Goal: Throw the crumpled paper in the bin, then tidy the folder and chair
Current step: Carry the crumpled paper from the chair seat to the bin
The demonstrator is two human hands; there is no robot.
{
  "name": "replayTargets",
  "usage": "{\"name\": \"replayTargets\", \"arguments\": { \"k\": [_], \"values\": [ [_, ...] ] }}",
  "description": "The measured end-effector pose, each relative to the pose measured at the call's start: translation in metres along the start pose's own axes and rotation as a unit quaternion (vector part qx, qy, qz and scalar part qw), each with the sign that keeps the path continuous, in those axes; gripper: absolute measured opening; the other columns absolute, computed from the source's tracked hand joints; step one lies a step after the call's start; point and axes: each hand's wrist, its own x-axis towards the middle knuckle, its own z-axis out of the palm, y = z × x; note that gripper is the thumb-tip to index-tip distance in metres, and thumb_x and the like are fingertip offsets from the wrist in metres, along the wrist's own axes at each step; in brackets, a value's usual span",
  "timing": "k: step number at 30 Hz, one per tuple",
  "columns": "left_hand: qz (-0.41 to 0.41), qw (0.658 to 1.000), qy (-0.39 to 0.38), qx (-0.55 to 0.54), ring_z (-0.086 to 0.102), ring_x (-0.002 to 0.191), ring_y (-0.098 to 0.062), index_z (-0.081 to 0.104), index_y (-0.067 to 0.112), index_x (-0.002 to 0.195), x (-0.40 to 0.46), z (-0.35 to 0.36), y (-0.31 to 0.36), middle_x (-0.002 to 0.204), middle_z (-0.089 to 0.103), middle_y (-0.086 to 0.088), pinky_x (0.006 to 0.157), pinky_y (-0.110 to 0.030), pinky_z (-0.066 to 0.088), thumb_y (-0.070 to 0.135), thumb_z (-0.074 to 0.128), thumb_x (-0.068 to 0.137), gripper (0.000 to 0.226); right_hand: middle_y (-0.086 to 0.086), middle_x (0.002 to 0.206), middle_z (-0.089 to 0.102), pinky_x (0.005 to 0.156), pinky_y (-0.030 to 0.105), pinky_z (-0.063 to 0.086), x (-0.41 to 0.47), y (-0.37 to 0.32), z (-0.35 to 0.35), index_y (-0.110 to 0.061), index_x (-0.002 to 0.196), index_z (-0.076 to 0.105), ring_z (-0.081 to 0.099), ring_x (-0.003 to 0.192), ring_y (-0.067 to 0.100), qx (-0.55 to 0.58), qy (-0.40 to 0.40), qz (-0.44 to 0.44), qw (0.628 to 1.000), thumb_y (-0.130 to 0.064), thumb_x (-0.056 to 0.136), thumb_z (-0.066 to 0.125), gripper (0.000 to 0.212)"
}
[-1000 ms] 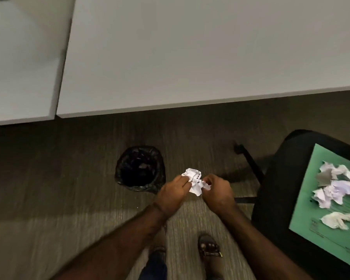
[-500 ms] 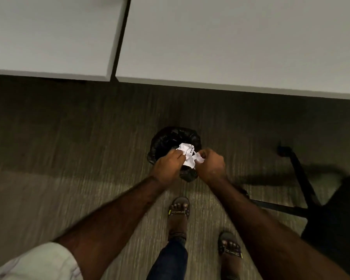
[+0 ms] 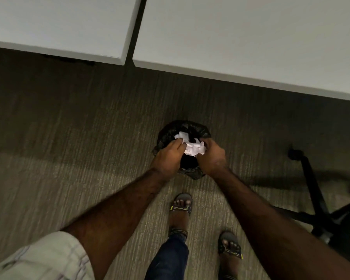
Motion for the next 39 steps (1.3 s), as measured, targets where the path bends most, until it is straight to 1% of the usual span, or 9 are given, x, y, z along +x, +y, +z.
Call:
{"name": "replayTargets", "arguments": {
  "k": [4,8,11,17,21,26,29,34,39],
  "values": [
    [-0.010,1.000,0.000,0.003,0.052,0.136,-0.037,0.055,-0.002,0.143,0.004,0.000,0.000,0.146,0.055,-0.021,0.112,-0.046,0.046,-0.007,0.057,0.091,0.052,0.013,0.135,0.067,0.106,0.036,0.052,0.002,0.005,-0.002,-0.009,0.144,0.056,0.066,0.122,0.028,0.015,-0.041,0.002,0.999,-0.003,0.090,0.070,0.056],
    [-0.015,1.000,-0.008,0.007,0.050,0.137,-0.037,0.054,-0.001,0.143,0.003,-0.001,0.004,0.147,0.054,-0.021,0.114,-0.044,0.043,-0.008,0.061,0.085,0.058,0.010,0.141,0.063,0.106,0.028,0.050,-0.001,0.009,-0.010,-0.011,0.147,0.052,0.061,0.129,0.022,0.046,-0.059,-0.007,0.997,0.005,0.089,0.067,0.062],
    [-0.013,0.999,-0.017,0.029,0.054,0.134,-0.038,0.057,-0.002,0.139,-0.001,-0.002,0.013,0.145,0.056,-0.021,0.110,-0.045,0.047,-0.006,0.063,0.086,0.054,0.009,0.141,0.062,0.106,0.034,0.053,-0.009,0.015,-0.020,-0.013,0.148,0.052,0.061,0.128,0.020,0.071,-0.058,-0.016,0.996,0.007,0.090,0.064,0.062],
    [0.008,0.997,-0.045,0.062,0.046,0.143,-0.032,0.053,0.004,0.145,-0.001,0.006,0.045,0.155,0.049,-0.014,0.114,-0.044,0.045,0.003,0.063,0.090,0.056,-0.003,0.123,0.066,0.084,-0.002,0.044,-0.037,0.038,-0.062,-0.007,0.140,0.059,0.063,0.115,0.011,0.130,0.001,-0.028,0.991,0.013,0.090,0.062,0.055],
    [0.035,0.997,-0.035,0.066,0.046,0.144,-0.031,0.054,0.003,0.145,0.004,0.019,0.086,0.154,0.050,-0.016,0.117,-0.041,0.042,0.000,0.060,0.091,0.054,-0.004,0.124,0.067,0.096,0.010,0.049,-0.063,0.066,-0.110,-0.008,0.139,0.060,0.065,0.110,0.005,0.162,0.054,-0.032,0.985,0.011,0.090,0.065,0.052],
    [0.094,0.992,-0.053,0.067,0.052,0.139,-0.032,0.057,0.001,0.140,0.010,0.043,0.154,0.149,0.054,-0.018,0.111,-0.045,0.048,0.000,0.061,0.090,0.051,-0.024,0.107,0.059,0.085,-0.002,0.045,-0.095,0.124,-0.181,-0.014,0.141,0.059,0.058,0.094,-0.026,0.176,0.112,-0.008,0.978,0.011,0.090,0.065,0.057],
    [0.136,0.988,-0.048,0.053,0.064,0.125,-0.035,0.065,0.000,0.129,0.007,0.059,0.198,0.135,0.065,-0.020,0.100,-0.047,0.058,-0.007,0.074,0.079,0.051,-0.020,0.113,0.064,0.087,0.003,0.049,-0.118,0.160,-0.228,-0.023,0.141,0.059,0.061,0.099,-0.018,0.181,0.148,0.008,0.972,0.005,0.091,0.069,0.059],
    [0.202,0.976,-0.058,0.060,0.056,0.136,-0.031,0.061,0.002,0.136,0.004,0.088,0.281,0.144,0.059,-0.017,0.112,-0.047,0.048,0.004,0.066,0.091,0.045,-0.021,0.116,0.061,0.086,0.003,0.051,-0.164,0.232,-0.299,-0.028,0.142,0.058,0.059,0.106,-0.020,0.172,0.225,0.012,0.959,0.004,0.088,0.074,0.064],
    [0.285,0.957,0.004,0.046,0.069,0.118,-0.031,0.071,0.000,0.121,0.004,0.112,0.367,0.126,0.071,-0.018,0.102,-0.039,0.054,0.011,0.076,0.090,0.033,-0.001,0.136,0.064,0.106,0.030,0.049,-0.207,0.299,-0.360,-0.027,0.144,0.057,0.061,0.124,0.013,0.093,0.293,0.023,0.951,-0.004,0.084,0.080,0.068]
  ]
}}
